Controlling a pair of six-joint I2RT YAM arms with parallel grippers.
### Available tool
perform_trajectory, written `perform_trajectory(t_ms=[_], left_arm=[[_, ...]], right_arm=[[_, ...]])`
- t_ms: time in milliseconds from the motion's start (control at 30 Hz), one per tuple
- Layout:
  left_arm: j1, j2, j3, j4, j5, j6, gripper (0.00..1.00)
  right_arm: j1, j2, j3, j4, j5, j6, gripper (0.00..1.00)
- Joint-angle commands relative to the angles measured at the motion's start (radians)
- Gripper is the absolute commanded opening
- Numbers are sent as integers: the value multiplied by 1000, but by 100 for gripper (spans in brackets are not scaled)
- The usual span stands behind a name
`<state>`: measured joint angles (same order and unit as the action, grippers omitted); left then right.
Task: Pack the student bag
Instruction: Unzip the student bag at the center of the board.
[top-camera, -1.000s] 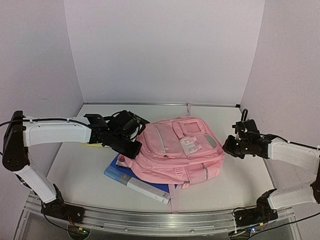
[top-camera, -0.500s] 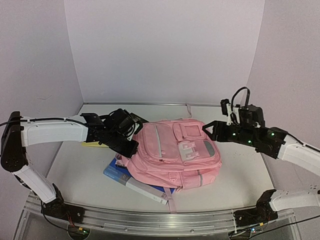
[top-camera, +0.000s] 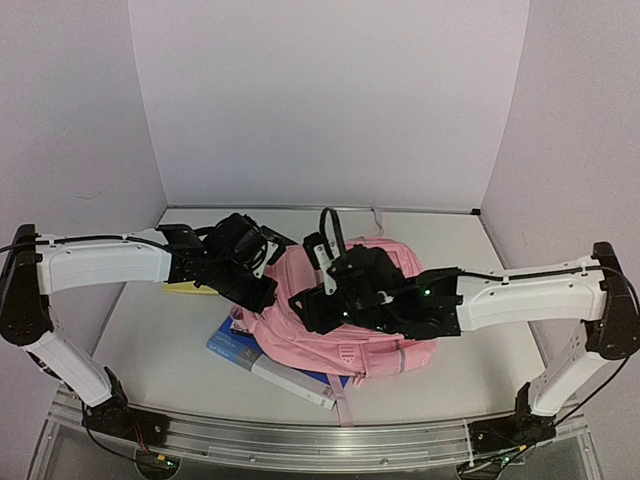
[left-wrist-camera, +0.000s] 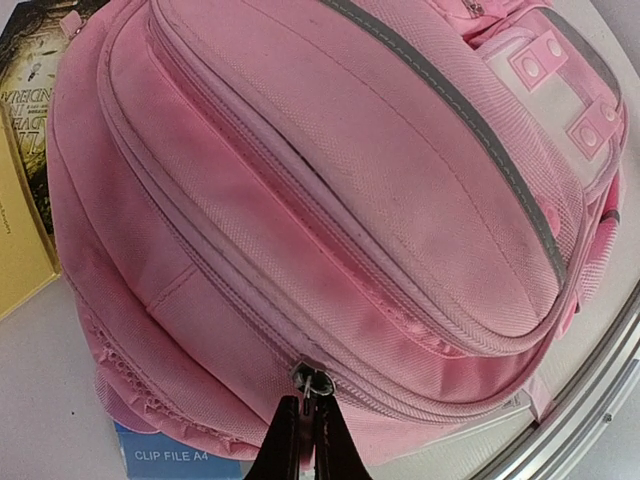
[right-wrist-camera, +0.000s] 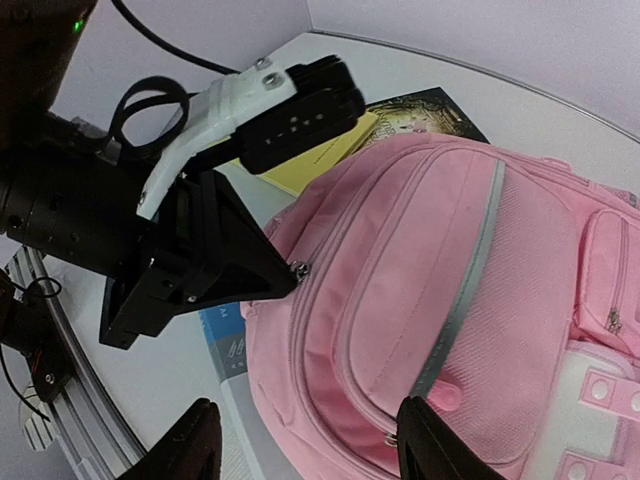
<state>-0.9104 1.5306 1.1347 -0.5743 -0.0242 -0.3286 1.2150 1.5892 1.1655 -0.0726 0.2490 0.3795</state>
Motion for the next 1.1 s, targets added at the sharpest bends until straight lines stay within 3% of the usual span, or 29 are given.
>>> perform_trajectory(t_ms=[0,200,667,1067], left_arm=[[7,-66,13,59,-1,14,0],[6,-82,0,64,-8,4,0],[6,-89,8,58,-13,5,0],[6,-100,9,57,-19,3,0]], right_arm=[[33,111,84,9,180,-22,61],[37,194,115,7,272,-23,65],[37,253,131,8,217,-44,73],[37,321,158,-71,507,86,70]])
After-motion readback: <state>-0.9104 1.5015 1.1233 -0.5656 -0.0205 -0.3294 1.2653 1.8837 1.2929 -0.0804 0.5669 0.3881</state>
